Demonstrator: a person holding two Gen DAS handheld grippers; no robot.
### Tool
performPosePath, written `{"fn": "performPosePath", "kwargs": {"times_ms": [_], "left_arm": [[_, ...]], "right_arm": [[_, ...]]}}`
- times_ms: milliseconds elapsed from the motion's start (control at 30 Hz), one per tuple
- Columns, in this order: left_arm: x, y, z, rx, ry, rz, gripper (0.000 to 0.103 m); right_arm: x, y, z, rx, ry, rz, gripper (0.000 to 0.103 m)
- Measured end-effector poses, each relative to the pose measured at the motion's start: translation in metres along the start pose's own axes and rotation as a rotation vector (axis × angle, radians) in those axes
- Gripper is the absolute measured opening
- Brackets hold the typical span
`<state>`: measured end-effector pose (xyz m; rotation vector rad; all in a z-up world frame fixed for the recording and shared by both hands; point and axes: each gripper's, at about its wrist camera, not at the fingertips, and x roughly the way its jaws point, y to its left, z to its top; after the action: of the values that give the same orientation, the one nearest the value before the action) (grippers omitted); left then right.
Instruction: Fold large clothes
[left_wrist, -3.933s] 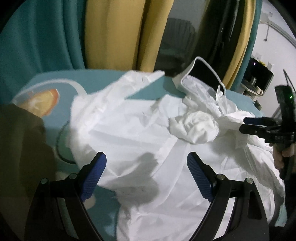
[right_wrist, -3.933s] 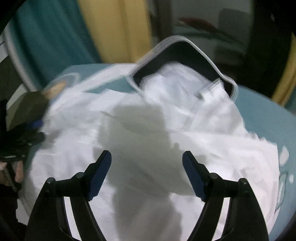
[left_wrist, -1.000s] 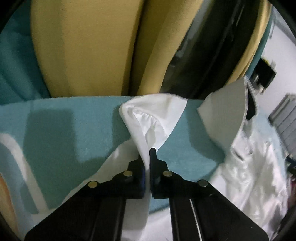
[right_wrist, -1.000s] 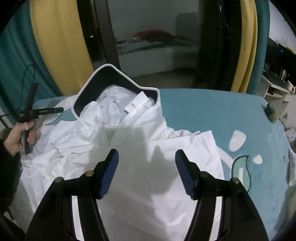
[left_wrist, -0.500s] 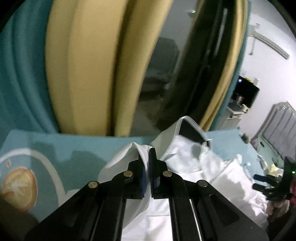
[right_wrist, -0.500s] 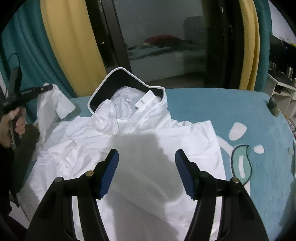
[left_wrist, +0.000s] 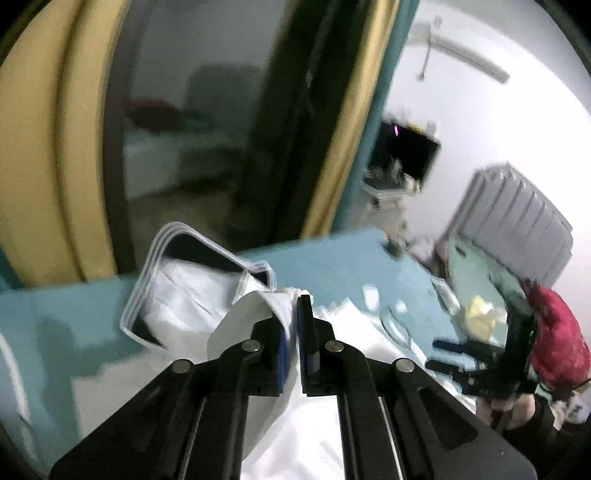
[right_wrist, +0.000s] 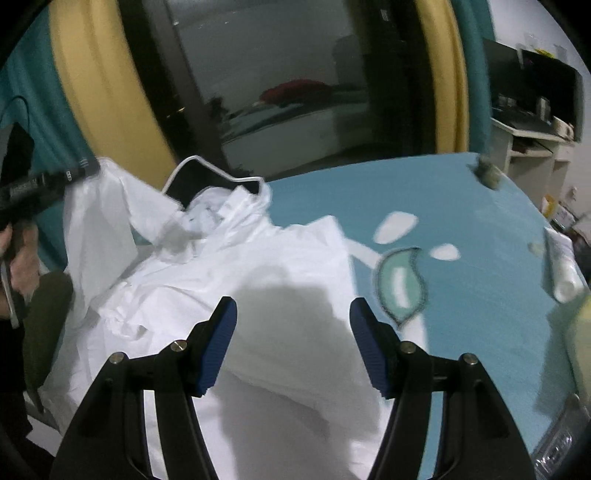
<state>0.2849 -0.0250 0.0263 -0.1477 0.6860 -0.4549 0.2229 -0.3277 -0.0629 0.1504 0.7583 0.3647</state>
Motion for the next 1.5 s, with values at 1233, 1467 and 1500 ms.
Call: {"fn": "performPosePath", "kwargs": {"times_ms": [1233, 1467, 1500], "left_arm": [[-0.013, 0.147, -0.149, -0.155, 0.196, 0.326, 0.063], [-0.011, 0.143, -0.151, -0.121, 0.178, 0.372, 0.063], [-0.011, 0.144, -0.151, -0.125, 0.174, 0.378, 0.063]], "right_arm": [[0.153, 0.129, 0.036, -0.507, 0.398, 0.058, 0.038], [0.100, 0.051, 0.019, -0.317, 0.303, -0.027, 0.035], [0.095, 0.043, 0.018, -0.290, 0.307, -0.034, 0.035]]}}
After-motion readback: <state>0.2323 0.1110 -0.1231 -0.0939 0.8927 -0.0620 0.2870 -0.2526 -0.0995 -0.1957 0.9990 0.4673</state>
